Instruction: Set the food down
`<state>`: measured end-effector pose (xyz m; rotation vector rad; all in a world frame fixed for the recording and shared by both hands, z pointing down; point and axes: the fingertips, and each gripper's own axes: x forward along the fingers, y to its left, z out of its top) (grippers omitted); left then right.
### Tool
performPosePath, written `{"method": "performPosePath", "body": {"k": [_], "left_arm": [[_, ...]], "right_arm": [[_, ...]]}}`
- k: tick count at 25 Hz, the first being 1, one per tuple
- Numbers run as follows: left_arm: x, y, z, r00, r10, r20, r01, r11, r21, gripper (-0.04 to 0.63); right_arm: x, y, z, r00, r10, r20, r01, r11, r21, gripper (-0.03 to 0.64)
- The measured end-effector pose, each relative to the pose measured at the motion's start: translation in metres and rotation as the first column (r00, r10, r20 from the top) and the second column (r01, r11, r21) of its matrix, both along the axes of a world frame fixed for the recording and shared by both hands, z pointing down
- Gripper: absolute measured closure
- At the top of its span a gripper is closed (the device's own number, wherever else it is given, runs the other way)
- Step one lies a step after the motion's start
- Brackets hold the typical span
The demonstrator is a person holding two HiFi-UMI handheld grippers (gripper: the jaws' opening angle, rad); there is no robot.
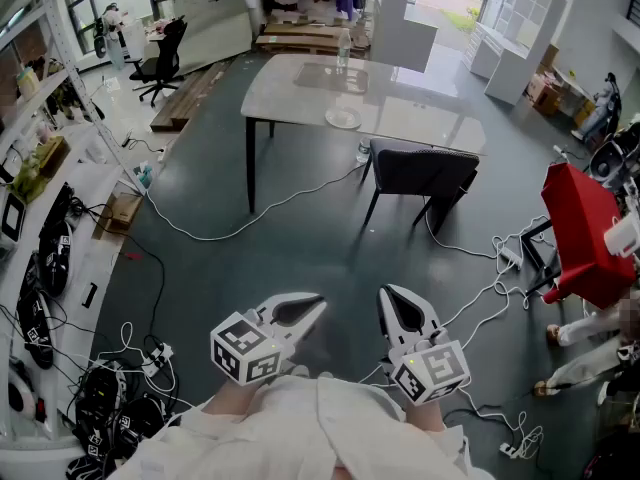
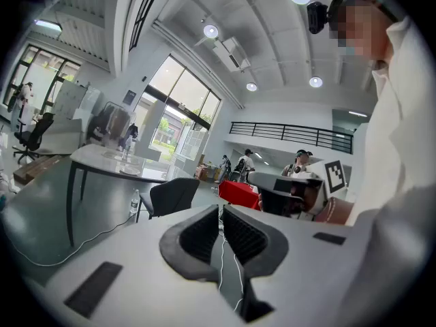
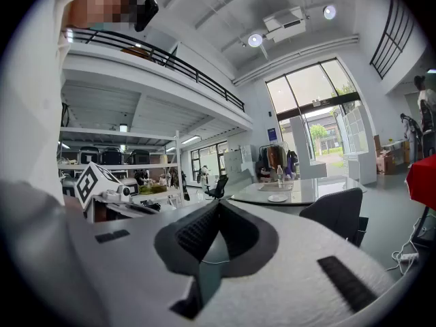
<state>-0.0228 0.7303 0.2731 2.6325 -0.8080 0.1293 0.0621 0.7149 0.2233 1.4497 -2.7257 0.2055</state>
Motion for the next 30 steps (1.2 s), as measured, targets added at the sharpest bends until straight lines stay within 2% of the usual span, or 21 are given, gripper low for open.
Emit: {"method": "performPosePath", "body": {"k": [5, 17, 24, 30], "left_arm": [[0.003, 0.001, -0.009, 1.000, 0.011, -0.002, -0.011, 1.000, 0.007, 0.565], [0.014, -0.005, -0.013, 1.000, -0.008, 0.005, 0.008, 1.000, 0.023, 0.565], [0.038, -0.005, -0.015, 1.000, -0.010, 0.011, 0.009, 0.999, 0.037, 0.565], [0.057, 0.000, -0.001, 0.999, -0.019, -0.034, 0.019, 1.000, -0.004, 0.565]], "right_arm": [[0.002, 0.001, -0.003, 1.000, 0.016, -0.005, -0.016, 1.000, -0.011, 0.614], [0.003, 0.003, 0.000, 1.000, -0.018, -0.004, 0.018, 1.000, -0.016, 0.614], [0.020, 0.006, 0.005, 0.999, -0.036, -0.017, 0.036, 0.999, -0.019, 0.614], [0.037, 0.015, 0.022, 0.999, -0.038, -0.002, 0.037, 0.997, -0.071, 0.614]]}}
